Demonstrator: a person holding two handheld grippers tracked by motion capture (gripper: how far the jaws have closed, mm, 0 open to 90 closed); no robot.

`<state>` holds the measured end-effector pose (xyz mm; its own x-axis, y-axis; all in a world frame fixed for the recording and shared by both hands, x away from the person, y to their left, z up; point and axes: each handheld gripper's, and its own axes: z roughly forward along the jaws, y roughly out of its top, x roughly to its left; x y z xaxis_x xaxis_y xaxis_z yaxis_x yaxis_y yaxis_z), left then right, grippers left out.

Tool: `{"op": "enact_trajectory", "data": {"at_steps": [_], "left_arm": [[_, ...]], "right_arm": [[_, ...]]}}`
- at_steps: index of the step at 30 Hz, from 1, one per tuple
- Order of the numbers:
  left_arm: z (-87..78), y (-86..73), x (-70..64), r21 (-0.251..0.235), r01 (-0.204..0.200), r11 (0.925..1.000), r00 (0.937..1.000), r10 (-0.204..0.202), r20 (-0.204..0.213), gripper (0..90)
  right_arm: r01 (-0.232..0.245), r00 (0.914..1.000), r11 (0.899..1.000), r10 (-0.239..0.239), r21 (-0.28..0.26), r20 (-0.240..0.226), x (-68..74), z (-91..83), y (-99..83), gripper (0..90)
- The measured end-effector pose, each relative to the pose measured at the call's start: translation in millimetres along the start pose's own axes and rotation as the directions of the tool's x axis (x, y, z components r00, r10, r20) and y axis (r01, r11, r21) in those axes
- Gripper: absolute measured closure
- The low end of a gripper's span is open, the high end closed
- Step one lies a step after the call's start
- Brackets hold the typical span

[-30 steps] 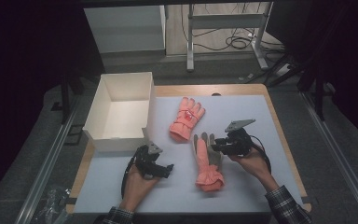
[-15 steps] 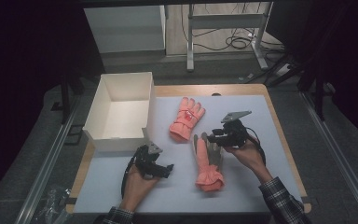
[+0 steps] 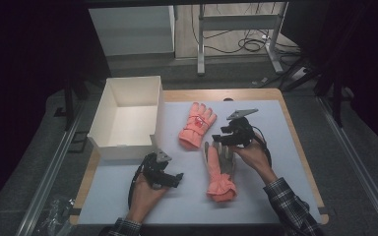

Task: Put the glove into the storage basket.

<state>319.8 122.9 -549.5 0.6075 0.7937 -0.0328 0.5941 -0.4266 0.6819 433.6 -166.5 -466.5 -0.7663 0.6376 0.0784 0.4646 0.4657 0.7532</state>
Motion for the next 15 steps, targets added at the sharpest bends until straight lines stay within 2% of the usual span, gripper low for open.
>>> {"op": "enact_trajectory", "data": {"at_steps": [6,15], "left_arm": [[0.0,0.0,0.0,0.000,0.000,1.0000,1.0000,0.000,0.000,0.0],[0.0,0.0,0.2,0.001,-0.002,1.0000,1.0000,0.002,0.000,0.0]], "right_arm": [[-0.019,0.9998,1.000,0.019,-0.007,0.000,-3.7,11.9,10.1,41.0],[0.002,0.9999,1.000,-0.002,0.003,0.016,-5.0,29.6,27.0,40.2]]}}
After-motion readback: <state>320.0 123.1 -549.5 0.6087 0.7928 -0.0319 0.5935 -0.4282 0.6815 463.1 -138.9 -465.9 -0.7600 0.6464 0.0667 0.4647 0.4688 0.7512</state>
